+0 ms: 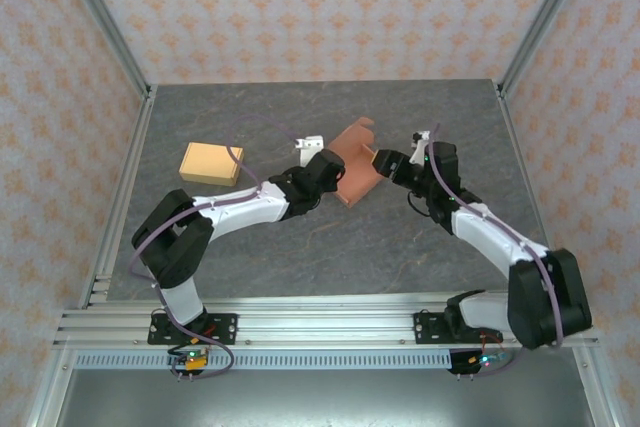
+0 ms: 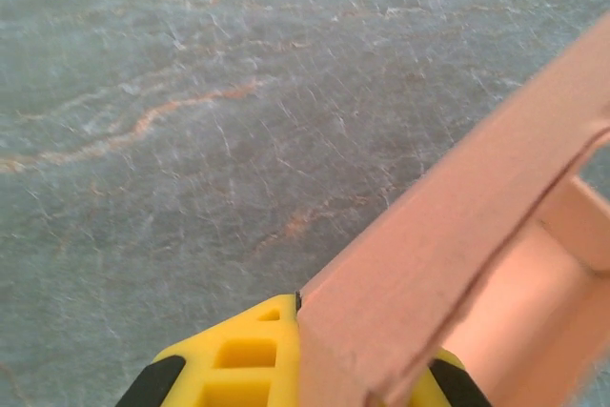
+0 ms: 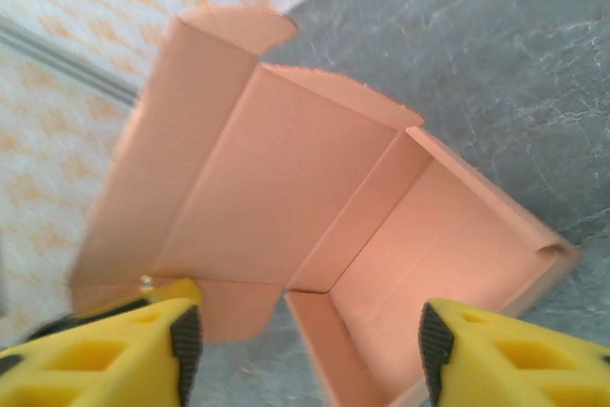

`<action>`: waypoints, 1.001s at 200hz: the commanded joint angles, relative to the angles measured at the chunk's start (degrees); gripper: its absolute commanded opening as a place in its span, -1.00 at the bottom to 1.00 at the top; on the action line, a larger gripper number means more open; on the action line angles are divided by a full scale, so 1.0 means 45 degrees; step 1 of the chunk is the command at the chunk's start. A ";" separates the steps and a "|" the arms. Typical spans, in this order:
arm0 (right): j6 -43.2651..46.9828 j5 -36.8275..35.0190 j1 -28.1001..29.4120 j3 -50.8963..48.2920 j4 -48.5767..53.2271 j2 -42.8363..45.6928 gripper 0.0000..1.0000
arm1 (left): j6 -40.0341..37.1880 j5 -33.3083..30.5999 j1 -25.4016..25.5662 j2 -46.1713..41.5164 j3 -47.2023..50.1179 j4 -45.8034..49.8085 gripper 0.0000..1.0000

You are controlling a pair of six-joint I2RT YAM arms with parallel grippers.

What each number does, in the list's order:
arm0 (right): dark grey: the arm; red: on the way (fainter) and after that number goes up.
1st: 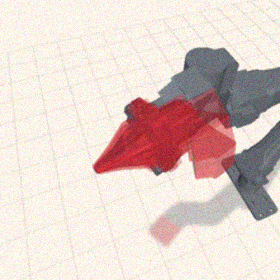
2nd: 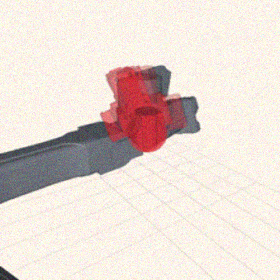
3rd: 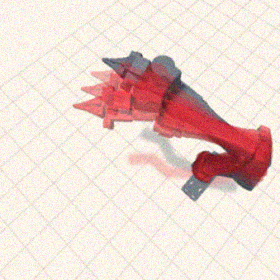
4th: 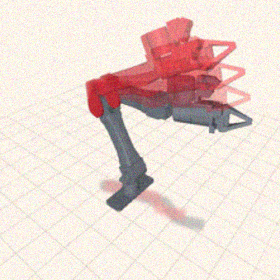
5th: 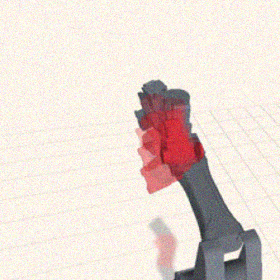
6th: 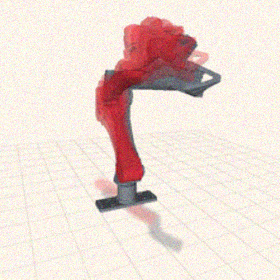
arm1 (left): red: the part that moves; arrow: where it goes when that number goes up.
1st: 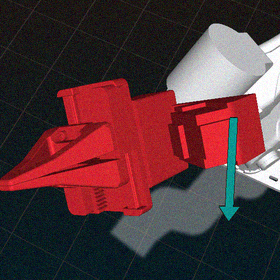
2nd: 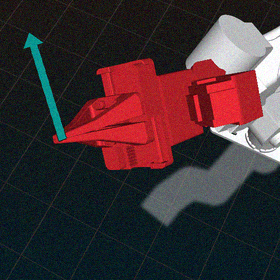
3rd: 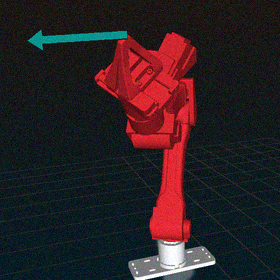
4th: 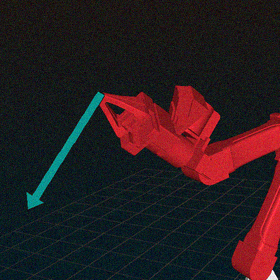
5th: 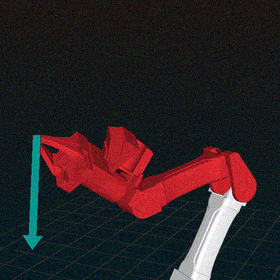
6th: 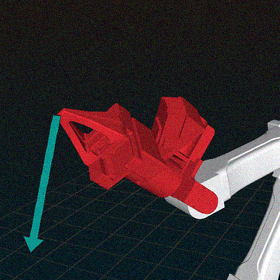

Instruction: Fold the paper box

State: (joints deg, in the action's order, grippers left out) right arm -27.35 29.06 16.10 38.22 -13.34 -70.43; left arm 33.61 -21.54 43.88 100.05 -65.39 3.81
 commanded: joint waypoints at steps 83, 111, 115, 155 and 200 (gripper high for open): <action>-0.3924 0.1145 -0.3117 0.4855 0.5729 -0.3525 0.74 | -0.7168 0.3411 -0.2368 0.0305 -0.0861 -0.2342 -0.98; -0.4968 0.2988 -0.3270 0.7942 0.8525 -0.6444 0.81 | -0.8054 0.5542 -0.2991 0.0413 -0.1244 -0.2237 -0.58; -0.5168 0.3042 -0.3257 0.8308 0.8880 -0.6697 0.81 | -0.8068 0.5896 -0.3043 0.0442 -0.1370 -0.2122 -0.45; -0.5203 0.2604 -0.3206 1.0545 0.9601 -0.8202 0.85 | -0.7355 0.7405 -0.3592 0.0109 -0.1903 -0.1278 0.09; -0.4019 0.2923 -0.2765 1.3748 1.0996 -1.0762 0.86 | -0.1065 0.5906 -0.4736 -0.1791 -0.0473 -0.1397 1.00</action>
State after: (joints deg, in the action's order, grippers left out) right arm -47.88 40.10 1.93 95.07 31.20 -114.10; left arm 9.39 8.21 26.24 98.54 -70.76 -2.79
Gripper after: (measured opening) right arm 0.930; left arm 0.916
